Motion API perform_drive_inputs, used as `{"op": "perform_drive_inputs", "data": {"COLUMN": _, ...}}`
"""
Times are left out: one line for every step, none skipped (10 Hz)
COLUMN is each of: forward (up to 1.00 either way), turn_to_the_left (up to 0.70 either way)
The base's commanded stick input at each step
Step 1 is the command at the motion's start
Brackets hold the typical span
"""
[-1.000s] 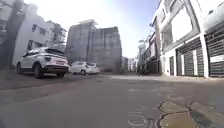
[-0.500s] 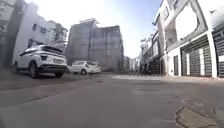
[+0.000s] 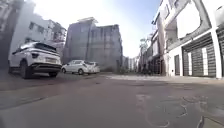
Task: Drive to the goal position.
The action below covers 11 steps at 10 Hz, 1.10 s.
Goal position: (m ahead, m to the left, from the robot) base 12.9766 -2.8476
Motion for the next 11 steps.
{"op": "perform_drive_inputs", "data": {"forward": 1.00, "turn_to_the_left": 0.37}}
{"op": "perform_drive_inputs", "data": {"forward": 1.00, "turn_to_the_left": 0.15}}
{"op": "perform_drive_inputs", "data": {"forward": 1.00, "turn_to_the_left": 0.00}}
{"op": "perform_drive_inputs", "data": {"forward": 1.00, "turn_to_the_left": 0.00}}
{"op": "perform_drive_inputs", "data": {"forward": 1.00, "turn_to_the_left": 0.00}}
{"op": "perform_drive_inputs", "data": {"forward": 1.00, "turn_to_the_left": 0.00}}
{"op": "perform_drive_inputs", "data": {"forward": 1.00, "turn_to_the_left": 0.00}}
{"op": "perform_drive_inputs", "data": {"forward": 1.00, "turn_to_the_left": 0.00}}
{"op": "perform_drive_inputs", "data": {"forward": 1.00, "turn_to_the_left": 0.00}}
{"op": "perform_drive_inputs", "data": {"forward": 1.00, "turn_to_the_left": 0.00}}
{"op": "perform_drive_inputs", "data": {"forward": 1.00, "turn_to_the_left": -0.21}}
